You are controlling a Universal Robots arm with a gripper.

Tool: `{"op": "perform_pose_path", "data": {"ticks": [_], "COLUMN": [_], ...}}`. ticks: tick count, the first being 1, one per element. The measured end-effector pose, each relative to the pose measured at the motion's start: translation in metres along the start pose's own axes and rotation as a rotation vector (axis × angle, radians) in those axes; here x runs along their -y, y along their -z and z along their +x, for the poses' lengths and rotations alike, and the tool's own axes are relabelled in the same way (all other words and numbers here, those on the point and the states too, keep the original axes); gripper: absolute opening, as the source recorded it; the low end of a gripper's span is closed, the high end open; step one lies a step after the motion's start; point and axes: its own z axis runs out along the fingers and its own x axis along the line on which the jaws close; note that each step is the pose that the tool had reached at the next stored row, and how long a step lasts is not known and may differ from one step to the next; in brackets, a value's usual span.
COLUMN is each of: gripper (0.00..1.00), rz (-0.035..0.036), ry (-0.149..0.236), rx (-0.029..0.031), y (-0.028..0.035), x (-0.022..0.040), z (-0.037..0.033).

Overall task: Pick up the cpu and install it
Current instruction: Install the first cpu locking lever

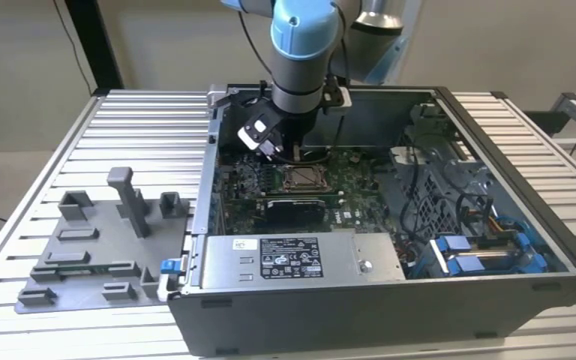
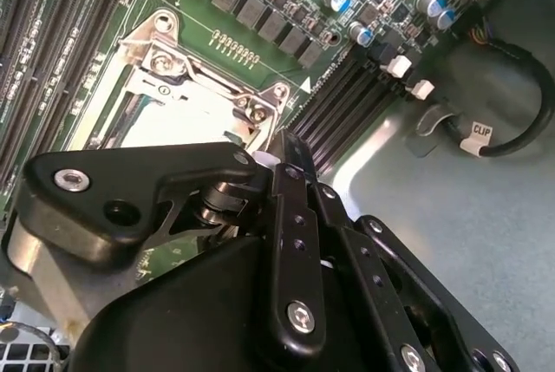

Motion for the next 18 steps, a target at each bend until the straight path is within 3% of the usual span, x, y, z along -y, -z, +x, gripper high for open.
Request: {"op": "perform_pose_path", "data": {"ticks": [9, 18], "gripper": [0.00, 0.00], "rz": [0.0021, 0.0089], "ry": [-0.001, -0.003], "rx": [-0.0002, -0.0005], "y": [-0.0015, -0.0037], "x": [-0.0061, -0.0132], "z": [-0.0009, -0.0022]}}
